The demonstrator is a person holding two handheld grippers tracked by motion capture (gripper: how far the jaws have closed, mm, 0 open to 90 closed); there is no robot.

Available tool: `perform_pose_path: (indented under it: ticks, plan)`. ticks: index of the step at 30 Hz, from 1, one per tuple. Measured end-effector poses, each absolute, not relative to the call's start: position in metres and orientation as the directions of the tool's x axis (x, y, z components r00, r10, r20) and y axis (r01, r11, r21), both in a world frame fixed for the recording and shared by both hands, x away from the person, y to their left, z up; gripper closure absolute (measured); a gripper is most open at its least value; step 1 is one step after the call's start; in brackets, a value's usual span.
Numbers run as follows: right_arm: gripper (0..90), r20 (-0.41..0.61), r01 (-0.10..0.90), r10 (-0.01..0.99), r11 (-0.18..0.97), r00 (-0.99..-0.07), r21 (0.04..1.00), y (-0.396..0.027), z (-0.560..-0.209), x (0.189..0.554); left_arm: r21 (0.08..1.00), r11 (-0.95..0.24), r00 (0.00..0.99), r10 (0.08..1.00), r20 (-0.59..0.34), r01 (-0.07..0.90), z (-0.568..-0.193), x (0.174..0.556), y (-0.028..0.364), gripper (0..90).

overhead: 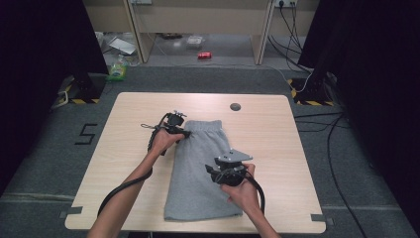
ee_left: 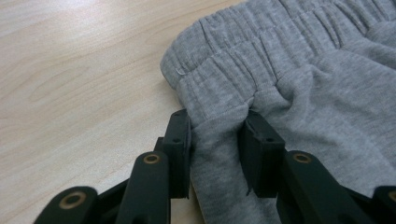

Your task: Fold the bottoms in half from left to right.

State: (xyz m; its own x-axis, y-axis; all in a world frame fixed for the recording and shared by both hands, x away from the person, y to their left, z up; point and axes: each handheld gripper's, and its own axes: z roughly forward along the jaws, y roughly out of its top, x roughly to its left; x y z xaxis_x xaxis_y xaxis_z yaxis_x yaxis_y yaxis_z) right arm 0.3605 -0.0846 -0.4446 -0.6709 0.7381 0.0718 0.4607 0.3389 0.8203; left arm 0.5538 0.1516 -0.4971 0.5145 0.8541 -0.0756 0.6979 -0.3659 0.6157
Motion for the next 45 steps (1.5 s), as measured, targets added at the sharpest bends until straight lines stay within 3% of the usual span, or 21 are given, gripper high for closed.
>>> perform_pose_path:
  ticks: [12,45]
  plan:
    - [52.9,0.081,0.510,0.801,0.296,-0.593,0.808,-0.113,-0.455,0.408,0.619,-0.362,0.512,0.856,-0.076,0.697,-0.498,0.553,0.152,64.9]
    - [49.7,0.080,0.570,0.865,0.253,-0.495,0.782,-0.114,-0.463,0.489,0.619,-0.360,0.513,0.855,-0.081,0.698,-0.497,0.554,0.152,65.0]
